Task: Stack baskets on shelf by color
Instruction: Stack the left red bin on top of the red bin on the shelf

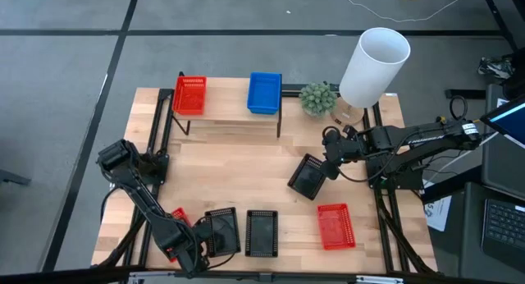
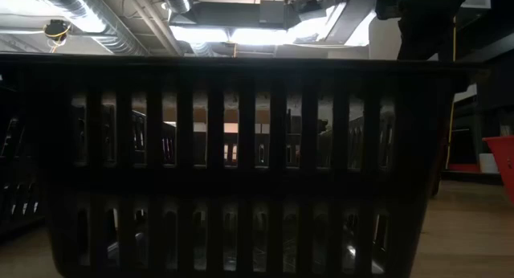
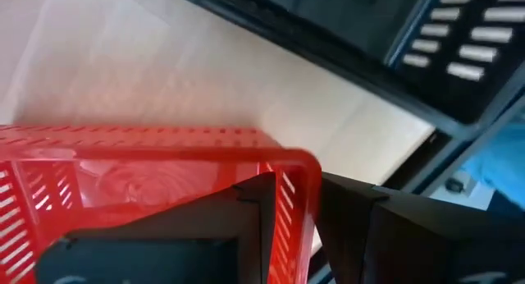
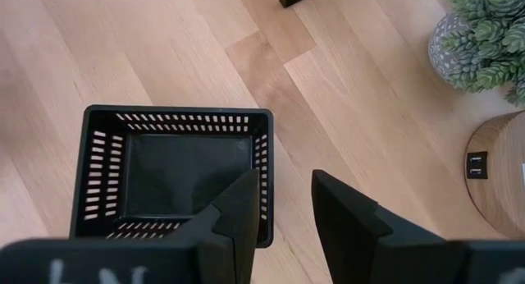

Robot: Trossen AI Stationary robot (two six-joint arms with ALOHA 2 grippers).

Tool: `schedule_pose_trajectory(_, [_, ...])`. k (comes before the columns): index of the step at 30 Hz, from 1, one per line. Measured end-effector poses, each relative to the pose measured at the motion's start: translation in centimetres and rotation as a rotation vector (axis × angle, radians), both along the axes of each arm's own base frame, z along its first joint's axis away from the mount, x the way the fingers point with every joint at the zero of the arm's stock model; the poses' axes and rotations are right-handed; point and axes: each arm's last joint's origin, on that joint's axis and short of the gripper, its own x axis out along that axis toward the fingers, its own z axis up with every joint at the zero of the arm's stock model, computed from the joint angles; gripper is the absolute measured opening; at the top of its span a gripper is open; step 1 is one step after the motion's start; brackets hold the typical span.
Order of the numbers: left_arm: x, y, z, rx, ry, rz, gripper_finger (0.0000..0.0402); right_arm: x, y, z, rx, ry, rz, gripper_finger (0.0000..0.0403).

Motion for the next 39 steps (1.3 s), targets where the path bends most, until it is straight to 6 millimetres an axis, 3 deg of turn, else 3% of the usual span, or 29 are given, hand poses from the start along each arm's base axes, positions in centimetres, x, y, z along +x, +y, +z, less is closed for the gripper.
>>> schedule_pose_trajectory(8, [0.5, -0.7, -1.6, -0.007, 0.009, 0.007, 0.0052, 0.0, 0.0, 0.0, -0.002, 0.001, 0.003, 0.0115])
schedule_pose_trajectory(11, [0.8, -1.0, -1.4, -0.052, -0.019, 0.032, 0.0014, 0.0, 0.0, 0.0, -0.01, 0.007, 0.02, 0.0115])
schedule_pose_trajectory(16, [1.3, -1.5, -0.1, -0.087, -0.001, 0.104, 0.0003, 0.0, 0.0, 0.0, -0.01, 0.004, 0.019, 0.0115])
schedule_pose_trajectory(19, [1.7, -2.1, 2.9, -0.117, -0.034, 0.092, 0.0, 0.1, 0.0, 0.0, -0.009, -0.003, 0.019, 0.0115])
schedule_pose_trajectory(22, [2.3, -2.2, 7.4, -0.098, -0.142, 0.065, 0.0001, 0.1, 0.0, 0.0, -0.009, -0.003, 0.019, 0.0115])
schedule_pose_trajectory(27, [2.2, -0.6, 14.8, 0.135, -0.295, -0.038, 0.0001, 0.2, 0.0, 0.1, -0.008, -0.013, 0.019, 0.0115])
schedule_pose_trajectory(30, [1.9, 1.7, 18.3, 0.342, -0.365, -0.087, 0.0001, 0.2, 0.0, 0.1, -0.007, -0.02, 0.018, 0.0115])
schedule_pose_trajectory(36, [2.8, 6.9, 22.8, 0.683, -0.507, -0.275, 0.0001, 0.3, 0.0, 0.1, -0.007, -0.026, 0.018, 0.0115])
schedule_pose_trajectory(39, [3.0, 10.9, 24.5, 0.783, -0.481, -0.3, 0.0, 0.3, 0.0, 0.1, -0.013, -0.029, 0.015, 0.0115])
